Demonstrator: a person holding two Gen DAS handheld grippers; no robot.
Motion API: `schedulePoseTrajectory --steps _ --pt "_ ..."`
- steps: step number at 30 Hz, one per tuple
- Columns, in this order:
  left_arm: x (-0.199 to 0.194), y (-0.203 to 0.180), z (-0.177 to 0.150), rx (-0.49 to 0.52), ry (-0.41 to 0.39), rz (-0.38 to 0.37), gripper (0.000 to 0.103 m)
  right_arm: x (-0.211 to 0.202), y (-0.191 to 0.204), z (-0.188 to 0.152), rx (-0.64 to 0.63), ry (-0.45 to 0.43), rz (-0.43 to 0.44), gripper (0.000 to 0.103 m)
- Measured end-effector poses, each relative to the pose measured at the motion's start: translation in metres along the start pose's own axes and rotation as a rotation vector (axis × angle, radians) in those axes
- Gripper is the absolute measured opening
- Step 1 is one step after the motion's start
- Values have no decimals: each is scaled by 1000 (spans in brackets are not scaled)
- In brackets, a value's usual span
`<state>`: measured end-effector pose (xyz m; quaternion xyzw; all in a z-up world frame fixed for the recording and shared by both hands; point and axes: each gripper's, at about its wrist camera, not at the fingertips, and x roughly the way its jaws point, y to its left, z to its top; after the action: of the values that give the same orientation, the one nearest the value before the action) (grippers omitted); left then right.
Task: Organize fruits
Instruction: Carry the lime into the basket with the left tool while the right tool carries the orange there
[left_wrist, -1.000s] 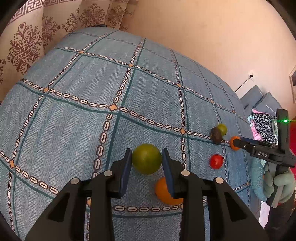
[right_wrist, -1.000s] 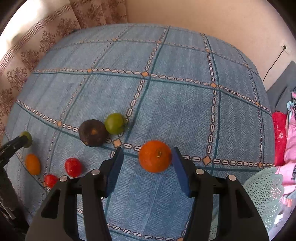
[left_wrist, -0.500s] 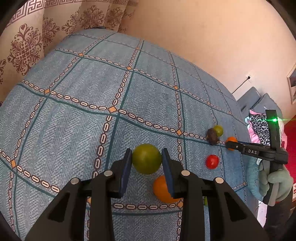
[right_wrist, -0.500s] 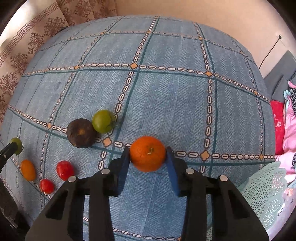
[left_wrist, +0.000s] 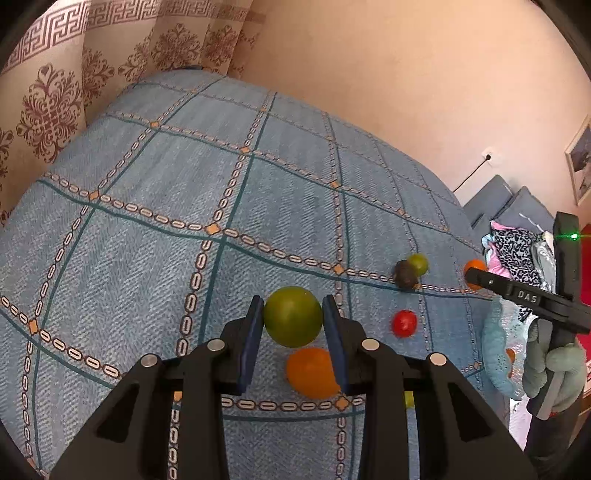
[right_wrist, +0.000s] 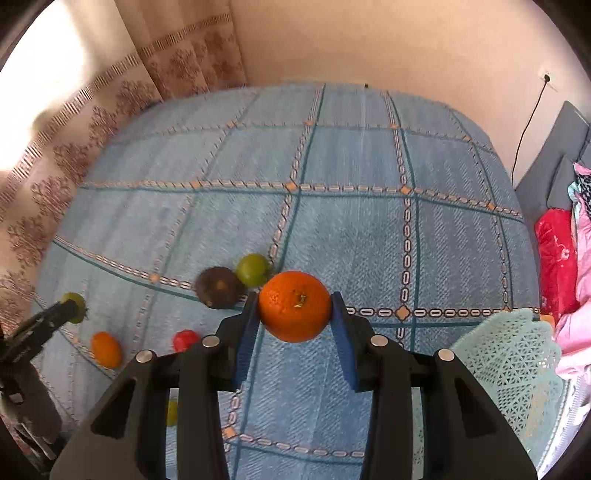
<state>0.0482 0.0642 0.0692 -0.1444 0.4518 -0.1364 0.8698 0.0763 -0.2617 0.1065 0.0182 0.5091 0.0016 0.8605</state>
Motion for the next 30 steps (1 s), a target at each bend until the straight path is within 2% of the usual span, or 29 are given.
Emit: schedulePoseTrajectory --steps 15,30 --pt "-39 -74 3 133 -81 -57 33 -88 -15 -27 52 -202 100 40" --pt "-51 -187 -14 323 -100 -148 33 -155 -34 -82 83 -362 184 40"
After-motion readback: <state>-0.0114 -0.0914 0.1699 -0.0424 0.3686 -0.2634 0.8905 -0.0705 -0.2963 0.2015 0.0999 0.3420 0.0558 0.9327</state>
